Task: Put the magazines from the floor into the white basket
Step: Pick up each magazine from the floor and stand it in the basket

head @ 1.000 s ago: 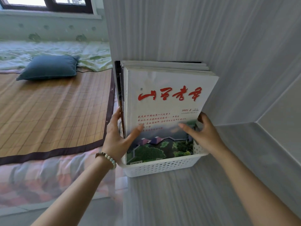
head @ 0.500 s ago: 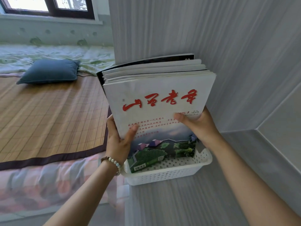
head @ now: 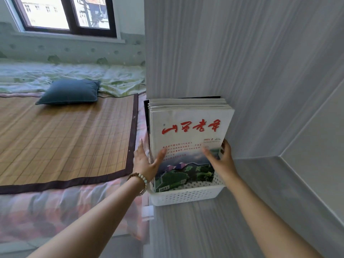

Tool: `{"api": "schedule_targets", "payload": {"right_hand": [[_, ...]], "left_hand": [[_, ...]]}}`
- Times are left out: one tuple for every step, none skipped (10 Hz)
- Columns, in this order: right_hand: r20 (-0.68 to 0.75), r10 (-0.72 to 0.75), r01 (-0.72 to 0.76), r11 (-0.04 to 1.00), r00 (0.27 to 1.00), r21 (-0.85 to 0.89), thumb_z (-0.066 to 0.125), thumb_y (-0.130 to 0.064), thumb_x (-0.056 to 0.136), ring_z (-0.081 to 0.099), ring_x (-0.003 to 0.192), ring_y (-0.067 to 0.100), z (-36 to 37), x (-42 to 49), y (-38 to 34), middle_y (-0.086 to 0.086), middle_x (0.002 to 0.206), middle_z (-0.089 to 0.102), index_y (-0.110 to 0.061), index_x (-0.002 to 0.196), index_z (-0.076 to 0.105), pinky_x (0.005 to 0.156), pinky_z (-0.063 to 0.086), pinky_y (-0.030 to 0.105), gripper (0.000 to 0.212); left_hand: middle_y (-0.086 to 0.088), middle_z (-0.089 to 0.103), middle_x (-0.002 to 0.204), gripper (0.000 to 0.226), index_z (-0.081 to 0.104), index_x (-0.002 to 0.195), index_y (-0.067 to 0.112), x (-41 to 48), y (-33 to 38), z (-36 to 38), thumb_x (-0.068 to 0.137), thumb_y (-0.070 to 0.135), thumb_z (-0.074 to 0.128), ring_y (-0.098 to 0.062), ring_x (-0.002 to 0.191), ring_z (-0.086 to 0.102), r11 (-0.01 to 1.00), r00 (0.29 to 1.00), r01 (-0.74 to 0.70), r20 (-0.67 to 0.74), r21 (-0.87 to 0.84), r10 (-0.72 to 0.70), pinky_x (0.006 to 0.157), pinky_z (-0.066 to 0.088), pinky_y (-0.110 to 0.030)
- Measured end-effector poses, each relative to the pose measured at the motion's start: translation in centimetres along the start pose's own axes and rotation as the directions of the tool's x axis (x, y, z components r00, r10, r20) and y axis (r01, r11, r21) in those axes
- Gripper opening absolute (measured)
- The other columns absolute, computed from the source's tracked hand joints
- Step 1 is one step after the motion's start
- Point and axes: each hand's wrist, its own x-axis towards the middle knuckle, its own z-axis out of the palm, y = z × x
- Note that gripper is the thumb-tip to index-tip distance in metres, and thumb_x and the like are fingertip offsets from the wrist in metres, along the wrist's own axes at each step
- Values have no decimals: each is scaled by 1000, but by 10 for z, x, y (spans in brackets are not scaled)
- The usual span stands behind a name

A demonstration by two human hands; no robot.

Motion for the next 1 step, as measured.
{"api": "schedule_targets", "payload": {"right_hand": [[-41,41,-44,994,998,-96,72,-43,73,39,124,5,0,-18,-11,-5,145,37,-30,145,21,86,42,9,89]], "left_hand": [[-3,13,155,112,4,143,33,-11,2,-14,51,86,42,-28,140,20,999,1000,10,23,45,-12,109,25,-52]]}}
